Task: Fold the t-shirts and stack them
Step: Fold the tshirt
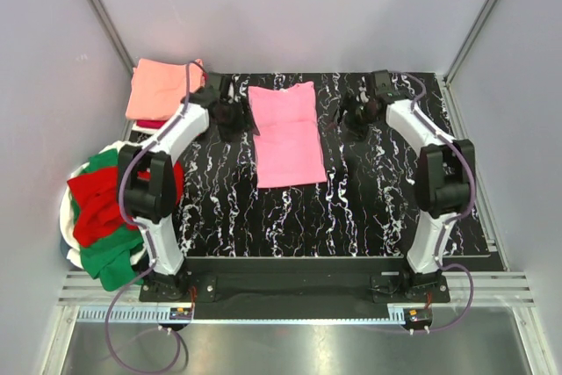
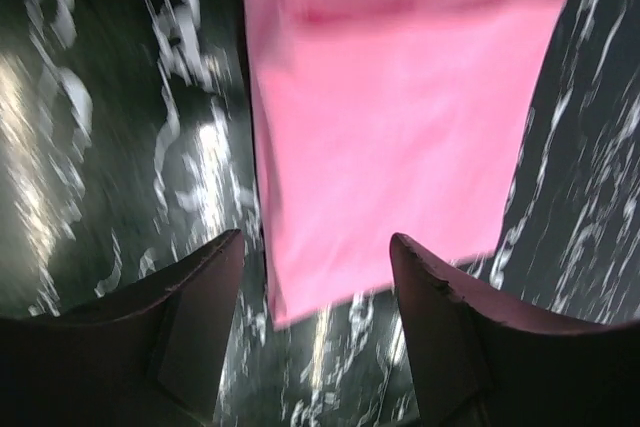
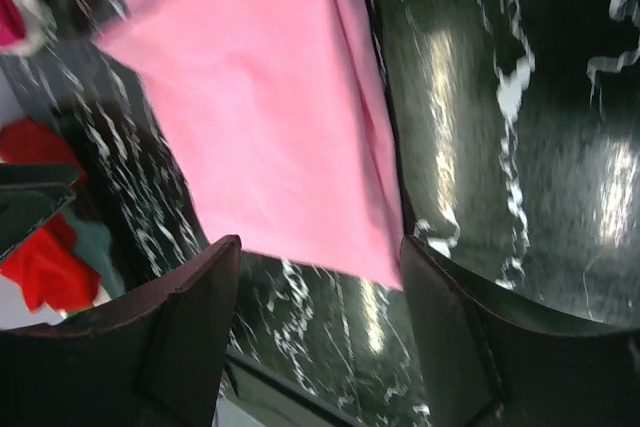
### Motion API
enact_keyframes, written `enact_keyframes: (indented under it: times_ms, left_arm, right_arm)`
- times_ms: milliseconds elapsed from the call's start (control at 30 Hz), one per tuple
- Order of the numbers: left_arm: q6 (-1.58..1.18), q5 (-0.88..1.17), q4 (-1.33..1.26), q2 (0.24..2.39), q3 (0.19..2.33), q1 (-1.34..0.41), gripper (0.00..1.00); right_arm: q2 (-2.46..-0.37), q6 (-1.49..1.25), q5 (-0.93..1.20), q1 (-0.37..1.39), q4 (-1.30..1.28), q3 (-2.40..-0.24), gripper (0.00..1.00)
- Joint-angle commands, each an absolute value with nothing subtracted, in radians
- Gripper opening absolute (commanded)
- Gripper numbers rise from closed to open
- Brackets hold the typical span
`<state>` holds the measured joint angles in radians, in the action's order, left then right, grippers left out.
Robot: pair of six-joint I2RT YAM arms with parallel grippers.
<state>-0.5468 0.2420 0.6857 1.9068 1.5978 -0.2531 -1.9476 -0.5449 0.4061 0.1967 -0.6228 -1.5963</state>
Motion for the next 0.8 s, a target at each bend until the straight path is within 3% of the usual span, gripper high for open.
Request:
enact_keyframes:
  times_ms: [0, 167, 767]
  left_arm:
    - [-0.558, 0.279, 0.543, 1.757, 1.389, -0.296, 0.67]
    - [-0.652, 0.31, 0.411, 1.634, 1.096, -0.345, 0.69]
    - [-0.725, 0.284, 0.264, 1.6, 0.841, -0.377, 0.71]
  right_arm:
    - [-1.898, -0.471, 0.474, 0.206, -0.538, -1.395, 0.71]
    - [-1.829, -0.46, 0.508, 0.216, -0.474, -1.224, 0.66]
    - [-1.93, -0.474, 0.526, 0.305, -0.445, -1.209, 0.56]
